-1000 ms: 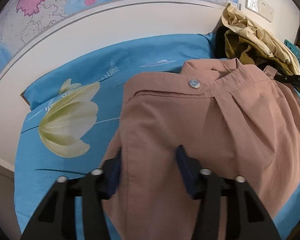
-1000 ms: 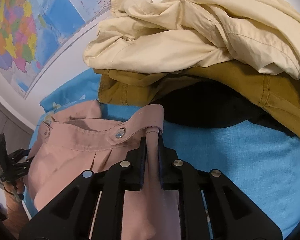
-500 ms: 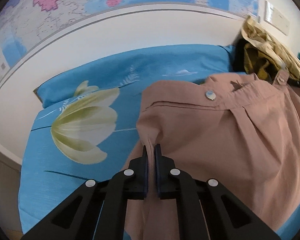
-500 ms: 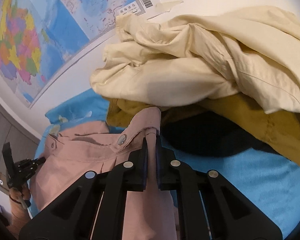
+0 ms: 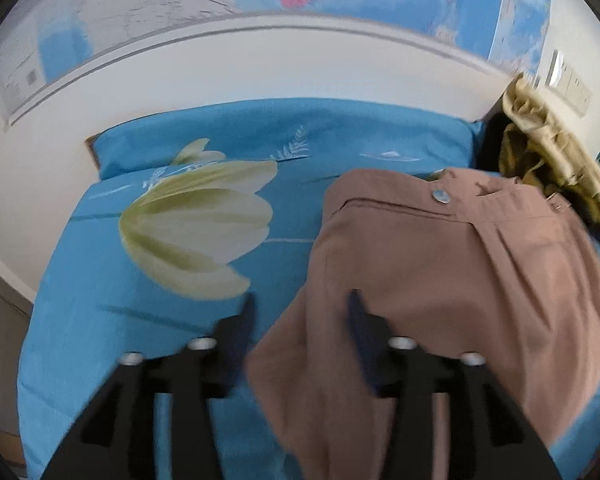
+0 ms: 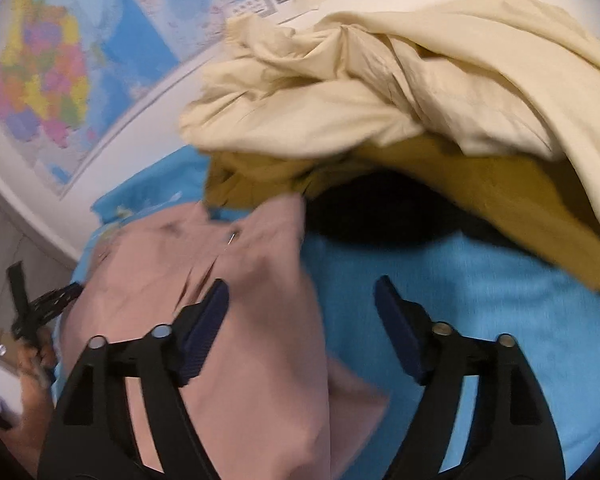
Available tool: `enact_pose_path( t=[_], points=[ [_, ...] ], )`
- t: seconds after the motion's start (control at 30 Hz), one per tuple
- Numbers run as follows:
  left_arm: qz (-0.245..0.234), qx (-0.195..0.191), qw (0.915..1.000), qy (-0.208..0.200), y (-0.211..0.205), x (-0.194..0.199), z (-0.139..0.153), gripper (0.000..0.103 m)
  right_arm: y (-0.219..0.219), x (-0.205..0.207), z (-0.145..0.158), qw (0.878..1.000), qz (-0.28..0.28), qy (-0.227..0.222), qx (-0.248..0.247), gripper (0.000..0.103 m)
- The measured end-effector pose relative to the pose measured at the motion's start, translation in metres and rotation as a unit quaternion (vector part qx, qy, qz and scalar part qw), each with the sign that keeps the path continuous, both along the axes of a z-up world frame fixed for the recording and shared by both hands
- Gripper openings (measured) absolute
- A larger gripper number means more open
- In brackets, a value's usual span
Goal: Fold large clothes
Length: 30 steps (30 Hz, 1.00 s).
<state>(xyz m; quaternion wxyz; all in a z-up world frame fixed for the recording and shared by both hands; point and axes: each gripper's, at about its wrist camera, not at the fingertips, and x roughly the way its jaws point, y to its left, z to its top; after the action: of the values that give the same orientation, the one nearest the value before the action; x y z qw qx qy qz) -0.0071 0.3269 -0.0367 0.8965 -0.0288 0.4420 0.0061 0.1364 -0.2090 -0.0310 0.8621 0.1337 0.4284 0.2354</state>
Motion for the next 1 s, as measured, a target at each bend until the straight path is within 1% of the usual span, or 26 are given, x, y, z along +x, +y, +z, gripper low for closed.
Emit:
enact_pose_path(
  t=[0.07, 0.13, 0.17, 0.2, 0.3, 0.33, 0.37, 0.4, 0.43, 0.47, 0.5, 0.53, 0.57, 0.63, 0.67, 0.73, 0.8, 0.83, 0.87, 0.9, 0.93, 0.97, 1.0],
  points=[
    [-0.01, -0.024, 0.9996, -0.009, 0.006, -0.019, 0.001, 0.055, -0.004, -0.022, -0.004, 1.0, 0.025, 0.009, 0.007, 0.082],
    [-0.018, -0.053, 0.9983, -0.015, 0.011, -0.038, 0.0, 0.067, -0.007, -0.042, -0.009, 0.999, 0.04, 0.014, 0.008, 0.083],
    [-0.025, -0.069, 0.9971, -0.019, 0.014, -0.052, -0.002, 0.07, -0.007, -0.051, -0.011, 0.999, 0.047, 0.018, 0.008, 0.084],
    [-0.028, -0.077, 0.9964, -0.021, 0.016, -0.06, -0.003, 0.073, -0.008, -0.063, -0.015, 0.998, 0.053, 0.02, 0.005, 0.084],
    [-0.051, -0.112, 0.9921, -0.024, 0.018, -0.084, -0.01, 0.073, -0.008, -0.086, -0.023, 0.998, 0.062, 0.025, 0.013, 0.084],
    [-0.059, -0.117, 0.9911, -0.024, 0.015, -0.09, -0.012, 0.065, -0.008, -0.091, -0.026, 0.997, 0.064, 0.029, 0.01, 0.077],
    [-0.07, -0.118, 0.9903, -0.024, 0.011, -0.095, -0.014, 0.055, -0.004, -0.095, -0.029, 0.997, 0.067, 0.03, 0.001, 0.064],
    [-0.078, -0.127, 0.9887, -0.018, 0.009, -0.098, -0.018, 0.036, -0.003, -0.097, -0.031, 0.997, 0.072, 0.029, 0.0, 0.056],
    [-0.081, -0.136, 0.9874, -0.013, 0.008, -0.097, -0.02, 0.028, 0.0, -0.098, -0.031, 0.996, 0.081, 0.028, 0.002, 0.04],
    [-0.074, -0.135, 0.988, -0.011, 0.009, -0.095, -0.022, 0.027, 0.003, -0.097, -0.031, 0.996, 0.085, 0.029, 0.002, 0.025],
    [-0.071, -0.138, 0.9879, -0.011, 0.009, -0.093, -0.022, 0.022, 0.008, -0.096, -0.029, 0.996, 0.086, 0.024, -0.004, 0.02],
    [-0.065, -0.142, 0.9877, -0.012, 0.012, -0.09, -0.021, 0.016, 0.01, -0.094, -0.026, 0.996, 0.082, 0.018, -0.007, 0.009],
    [-0.059, -0.144, 0.9877, -0.013, 0.013, -0.088, -0.019, 0.013, 0.011, -0.091, -0.021, 0.997, 0.079, 0.014, -0.005, 0.007],
    [-0.041, -0.141, 0.989, -0.016, 0.018, -0.079, -0.015, 0.007, 0.009, -0.089, -0.01, 0.998, 0.068, -0.006, -0.012, 0.006],
    [-0.034, -0.139, 0.9896, -0.013, 0.019, -0.075, -0.016, 0.006, 0.012, -0.087, -0.004, 0.998, 0.064, -0.018, -0.017, 0.005],
    [-0.022, -0.127, 0.9917, -0.001, 0.017, -0.068, -0.021, 0.006, 0.014, -0.084, -0.005, 0.998, 0.057, -0.021, -0.024, 0.005],
    [-0.012, -0.113, 0.9935, 0.013, 0.014, -0.064, -0.03, 0.005, 0.015, -0.076, -0.019, 0.999, 0.046, 0.007, -0.019, 0.006],
    [-0.01, -0.114, 0.9934, 0.015, 0.013, -0.065, -0.032, 0.006, 0.015, -0.074, -0.025, 0.999, 0.044, 0.018, -0.019, 0.009],
    [-0.006, -0.111, 0.9937, 0.011, 0.012, -0.067, -0.032, 0.008, 0.011, -0.074, -0.03, 0.999, 0.036, 0.026, -0.015, 0.011],
    [0.003, -0.109, 0.994, 0.005, 0.013, -0.071, -0.031, 0.014, 0.007, -0.075, -0.033, 0.999, 0.029, 0.033, -0.003, 0.013],
    [0.009, -0.11, 0.9939, 0.002, 0.014, -0.075, -0.029, 0.029, 0.003, -0.078, -0.032, 0.999, 0.024, 0.035, 0.0, 0.023],
    [0.016, -0.111, 0.9937, -0.001, 0.016, -0.079, -0.028, 0.038, -0.003, -0.082, -0.03, 0.999, 0.014, 0.035, 0.0, 0.043],
    [0.025, -0.119, 0.9925, -0.006, 0.019, -0.087, -0.026, 0.049, -0.008, -0.087, -0.027, 0.999, -0.001, 0.036, 0.003, 0.054]
  ],
)
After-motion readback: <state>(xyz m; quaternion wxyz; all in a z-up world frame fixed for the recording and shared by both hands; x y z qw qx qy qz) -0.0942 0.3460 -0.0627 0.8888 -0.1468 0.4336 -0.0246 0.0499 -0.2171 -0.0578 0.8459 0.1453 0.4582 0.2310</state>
